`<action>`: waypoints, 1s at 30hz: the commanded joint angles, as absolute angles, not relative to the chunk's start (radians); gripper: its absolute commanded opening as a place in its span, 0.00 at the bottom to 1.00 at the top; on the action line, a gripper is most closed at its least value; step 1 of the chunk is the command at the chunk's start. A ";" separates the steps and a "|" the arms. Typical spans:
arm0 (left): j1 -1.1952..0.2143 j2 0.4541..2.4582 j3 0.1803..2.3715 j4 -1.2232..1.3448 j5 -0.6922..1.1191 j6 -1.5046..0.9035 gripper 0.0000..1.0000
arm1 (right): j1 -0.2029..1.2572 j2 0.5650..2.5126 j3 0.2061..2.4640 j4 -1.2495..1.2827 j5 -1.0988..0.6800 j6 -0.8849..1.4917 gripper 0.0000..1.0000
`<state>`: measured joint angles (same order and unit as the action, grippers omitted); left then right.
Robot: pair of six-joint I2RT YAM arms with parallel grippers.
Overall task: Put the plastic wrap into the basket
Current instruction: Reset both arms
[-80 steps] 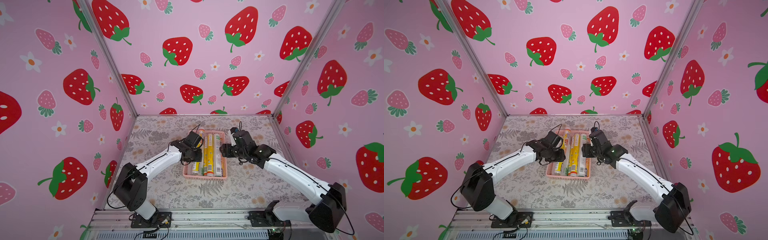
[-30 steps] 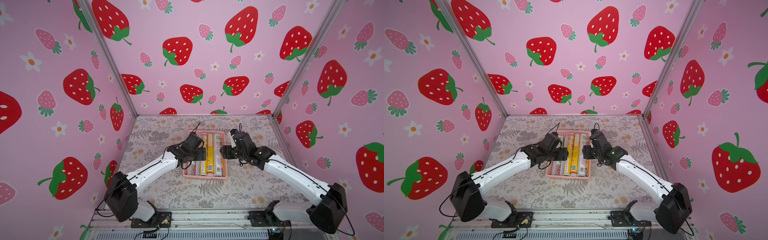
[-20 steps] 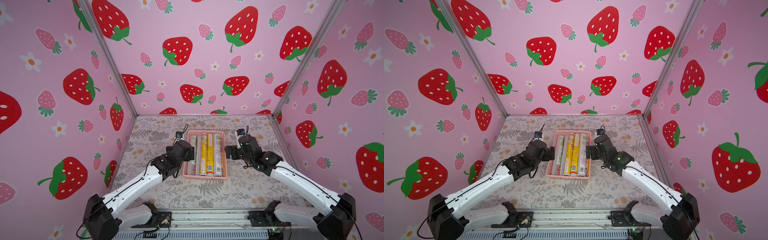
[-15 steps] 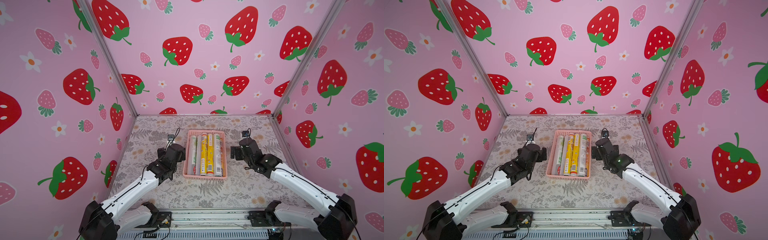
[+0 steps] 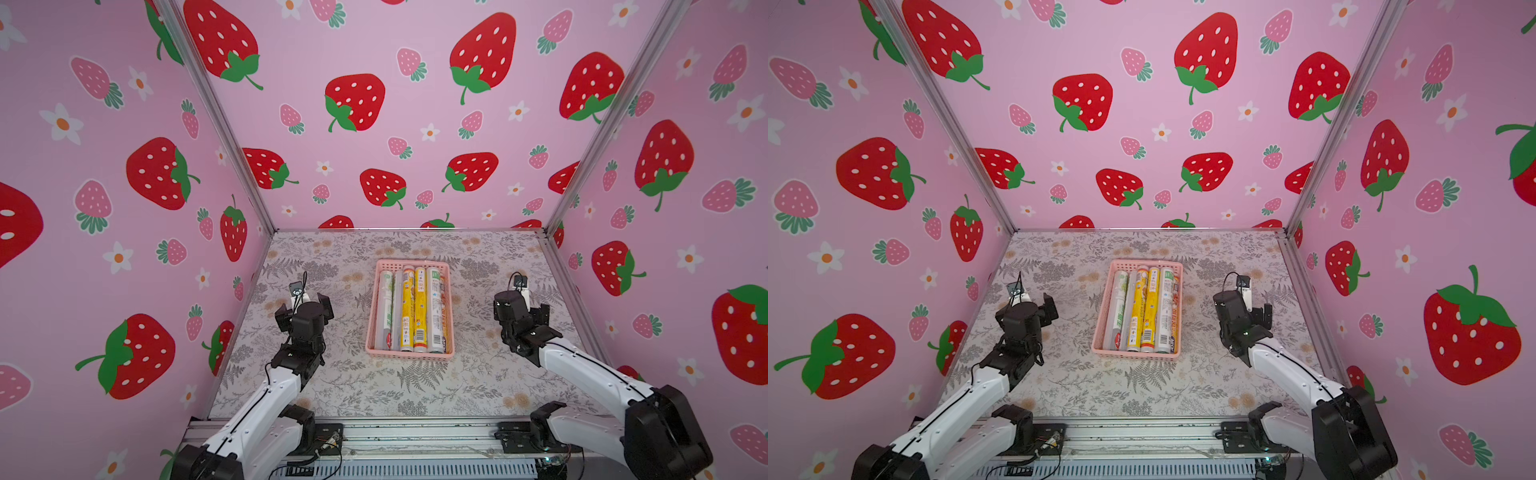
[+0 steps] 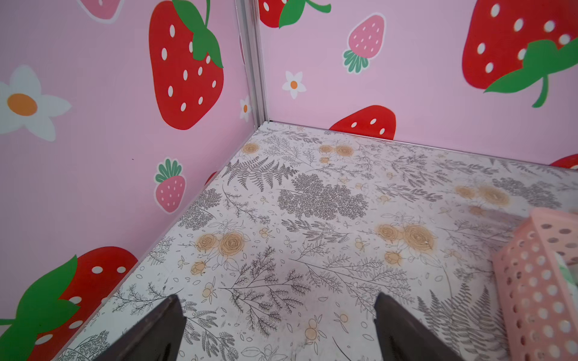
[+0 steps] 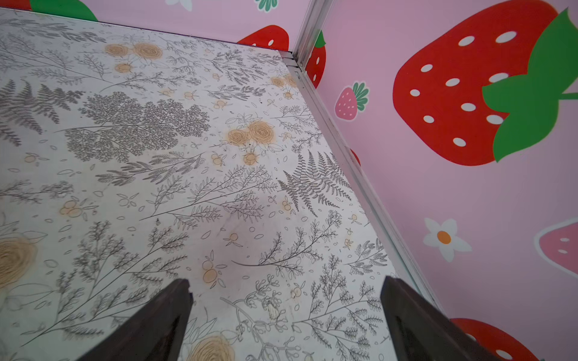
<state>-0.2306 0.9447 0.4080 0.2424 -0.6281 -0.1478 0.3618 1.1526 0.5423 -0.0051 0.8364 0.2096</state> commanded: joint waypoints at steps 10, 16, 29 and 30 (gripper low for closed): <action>-0.086 1.258 0.337 0.652 -0.470 -0.094 1.00 | 0.159 1.357 0.478 0.515 0.670 0.069 1.00; -0.072 1.372 0.348 0.803 -0.418 -0.083 1.00 | 0.091 1.397 0.400 0.729 0.593 0.088 1.00; -0.053 1.547 0.431 0.811 -0.306 -0.068 1.00 | 0.027 1.510 0.373 0.911 0.353 0.140 1.00; -0.049 1.546 0.429 0.813 -0.296 -0.069 1.00 | 0.028 1.519 0.396 0.858 0.320 0.128 1.00</action>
<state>-0.0616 1.5452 0.3958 0.8112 -0.3428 -0.0761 0.0357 1.4788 0.3569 0.8181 0.3874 0.1196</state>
